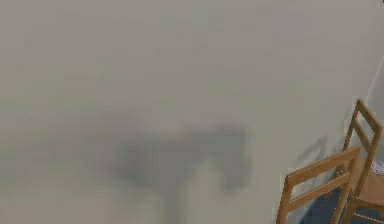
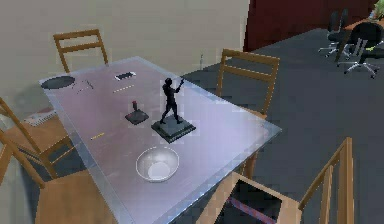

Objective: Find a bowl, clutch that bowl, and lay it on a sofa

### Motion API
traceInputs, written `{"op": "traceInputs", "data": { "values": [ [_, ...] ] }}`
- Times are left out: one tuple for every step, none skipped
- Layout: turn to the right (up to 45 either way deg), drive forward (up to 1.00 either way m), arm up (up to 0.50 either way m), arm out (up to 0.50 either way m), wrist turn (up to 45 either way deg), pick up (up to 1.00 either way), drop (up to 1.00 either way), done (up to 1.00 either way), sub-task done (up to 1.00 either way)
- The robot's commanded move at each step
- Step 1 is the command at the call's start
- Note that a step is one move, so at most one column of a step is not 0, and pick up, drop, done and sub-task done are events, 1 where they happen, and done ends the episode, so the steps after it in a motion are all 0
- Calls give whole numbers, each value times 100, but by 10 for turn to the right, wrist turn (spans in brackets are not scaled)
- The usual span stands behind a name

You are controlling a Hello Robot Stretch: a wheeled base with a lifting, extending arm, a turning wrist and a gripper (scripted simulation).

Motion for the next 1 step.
{"op": "traceInputs", "data": {
  "values": [
    [0,0,50,0,0,0,0,0,0]
  ]
}}
